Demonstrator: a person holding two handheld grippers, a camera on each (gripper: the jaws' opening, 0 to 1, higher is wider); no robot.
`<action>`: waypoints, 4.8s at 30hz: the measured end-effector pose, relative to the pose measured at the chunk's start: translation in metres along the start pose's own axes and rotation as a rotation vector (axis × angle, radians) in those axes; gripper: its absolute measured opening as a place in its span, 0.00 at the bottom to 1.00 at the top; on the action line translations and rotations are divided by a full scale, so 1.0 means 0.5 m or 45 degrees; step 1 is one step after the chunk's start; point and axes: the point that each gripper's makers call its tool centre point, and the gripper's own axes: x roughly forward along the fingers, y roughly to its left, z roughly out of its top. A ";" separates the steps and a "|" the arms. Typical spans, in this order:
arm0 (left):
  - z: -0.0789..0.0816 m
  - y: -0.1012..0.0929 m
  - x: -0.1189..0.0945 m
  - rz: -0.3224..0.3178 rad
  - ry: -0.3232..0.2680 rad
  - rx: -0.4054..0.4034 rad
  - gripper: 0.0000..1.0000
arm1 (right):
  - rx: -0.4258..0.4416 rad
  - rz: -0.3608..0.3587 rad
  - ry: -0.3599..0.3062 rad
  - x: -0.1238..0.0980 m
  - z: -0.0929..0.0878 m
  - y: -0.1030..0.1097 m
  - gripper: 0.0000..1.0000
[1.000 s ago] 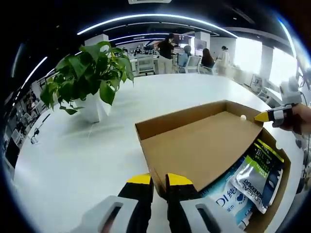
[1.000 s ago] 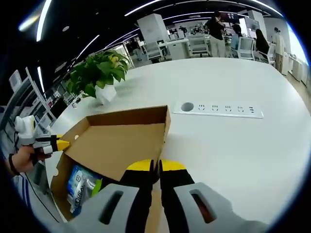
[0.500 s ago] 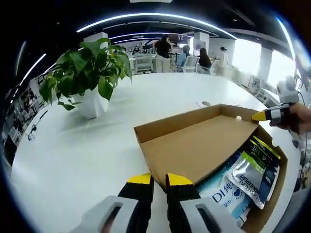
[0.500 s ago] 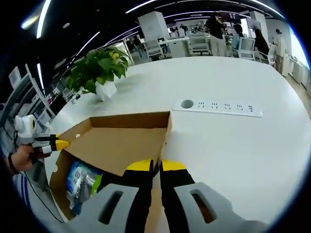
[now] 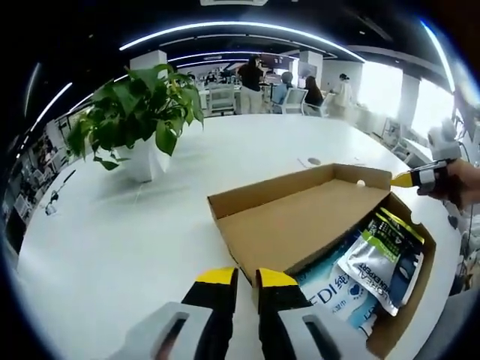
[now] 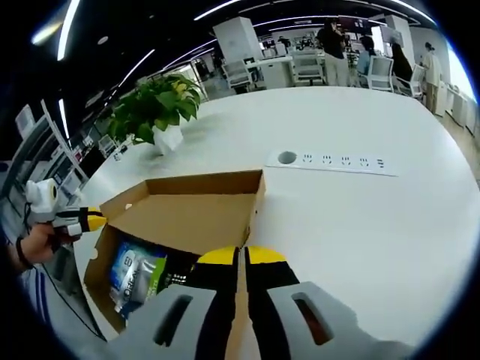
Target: Operate the shoe box by opening the lid, removing the specified soft item, and placing it in the target area until the item is outside and the box remains undamaged.
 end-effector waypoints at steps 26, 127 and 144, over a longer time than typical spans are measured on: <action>-0.033 -0.114 -0.107 -0.094 -0.087 -0.107 0.21 | 0.123 0.052 -0.055 -0.177 -0.111 -0.061 0.12; -0.104 -0.289 -0.011 -0.456 0.133 -0.388 0.03 | 0.056 0.261 0.027 -0.112 -0.131 0.118 0.14; -0.107 -0.284 -0.008 -0.466 0.115 -0.419 0.03 | -0.016 0.247 0.100 -0.063 -0.147 0.142 0.17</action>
